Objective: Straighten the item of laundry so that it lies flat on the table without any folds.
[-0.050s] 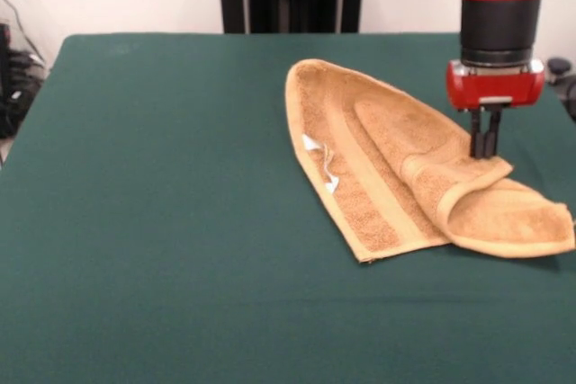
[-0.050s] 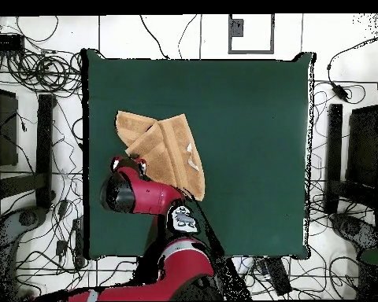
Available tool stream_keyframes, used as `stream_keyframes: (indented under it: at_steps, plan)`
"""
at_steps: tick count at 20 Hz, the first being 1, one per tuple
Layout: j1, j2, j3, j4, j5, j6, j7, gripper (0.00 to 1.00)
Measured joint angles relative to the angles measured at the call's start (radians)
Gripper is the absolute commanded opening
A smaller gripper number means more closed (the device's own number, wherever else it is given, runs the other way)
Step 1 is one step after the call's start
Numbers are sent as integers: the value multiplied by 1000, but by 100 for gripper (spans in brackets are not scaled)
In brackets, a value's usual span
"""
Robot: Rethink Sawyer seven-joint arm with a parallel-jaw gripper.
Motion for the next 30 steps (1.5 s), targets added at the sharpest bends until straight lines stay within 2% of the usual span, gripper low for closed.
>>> stream_keyframes:
  at_steps: [30]
  plan:
    - [2, 42, -14, -3, 0, 2, 0, 0]
